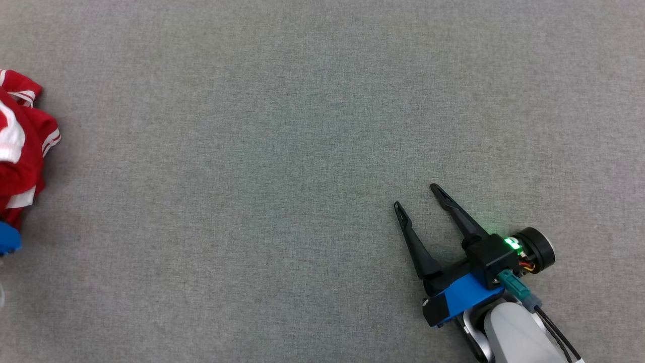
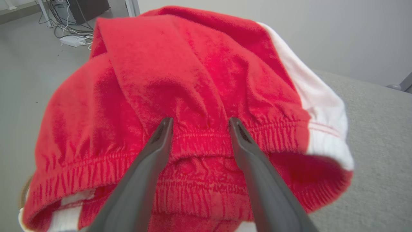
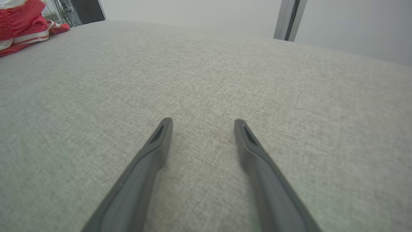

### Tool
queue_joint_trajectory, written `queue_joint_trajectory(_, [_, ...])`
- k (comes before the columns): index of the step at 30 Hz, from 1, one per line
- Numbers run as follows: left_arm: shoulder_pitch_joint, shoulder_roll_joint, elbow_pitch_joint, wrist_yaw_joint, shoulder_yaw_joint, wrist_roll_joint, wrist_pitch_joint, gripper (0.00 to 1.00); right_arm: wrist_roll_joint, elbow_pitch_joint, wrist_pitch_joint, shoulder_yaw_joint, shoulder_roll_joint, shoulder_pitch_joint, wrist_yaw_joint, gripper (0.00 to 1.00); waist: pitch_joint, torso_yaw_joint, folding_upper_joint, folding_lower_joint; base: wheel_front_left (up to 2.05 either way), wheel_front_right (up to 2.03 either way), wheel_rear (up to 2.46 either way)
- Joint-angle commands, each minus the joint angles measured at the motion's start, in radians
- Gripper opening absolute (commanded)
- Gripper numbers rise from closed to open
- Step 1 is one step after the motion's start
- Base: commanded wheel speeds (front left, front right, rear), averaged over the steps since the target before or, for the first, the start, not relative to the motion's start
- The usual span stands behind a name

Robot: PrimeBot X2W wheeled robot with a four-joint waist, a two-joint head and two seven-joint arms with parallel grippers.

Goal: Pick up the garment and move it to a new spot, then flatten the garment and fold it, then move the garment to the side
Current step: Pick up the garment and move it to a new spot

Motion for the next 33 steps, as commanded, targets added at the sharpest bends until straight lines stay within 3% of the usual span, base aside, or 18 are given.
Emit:
queue_joint_trajectory(1, [-0.037,0.019,-0.005,-0.001,-0.007,-0.011,-0.003,0.00,0.007,0.024,0.002,-0.009,-0.016,0.008,-0.002,1.00,0.000,-0.003,0.0000,0.0000,0.00,0.00,0.00])
queue_joint_trajectory(5, [-0.037,0.029,-0.042,-0.001,-0.021,-0.019,-0.003,0.00,0.019,0.026,0.002,-0.015,-0.016,0.011,-0.001,1.00,-0.013,-0.003,0.0000,0.0000,0.00,0.00,0.00])
queue_joint_trajectory(11, [-0.040,0.045,-0.235,-0.001,0.016,0.031,-0.002,0.00,0.050,0.023,0.002,-0.011,-0.012,0.020,-0.001,1.00,-0.072,0.001,0.0000,0.0000,0.00,0.00,0.00])
queue_joint_trajectory(17, [-0.044,0.030,-0.427,-0.001,0.009,0.068,-0.003,0.00,0.102,0.022,0.001,0.012,-0.012,0.030,-0.001,1.00,-0.143,-0.037,0.0000,0.0000,0.00,0.00,0.00])
queue_joint_trajectory(24, [-0.015,-0.023,-0.616,-0.001,-0.052,0.052,-0.003,0.00,0.137,0.012,0.001,0.021,-0.012,0.067,-0.001,1.00,-0.200,-0.133,0.0000,0.0000,0.00,0.00,0.00])
queue_joint_trajectory(33, [0.040,-0.122,-0.737,-0.001,-0.177,0.060,-0.002,0.00,0.157,-0.034,0.001,0.040,-0.011,0.122,-0.001,1.00,-0.225,-0.332,0.0000,0.0000,0.00,0.00,0.00])
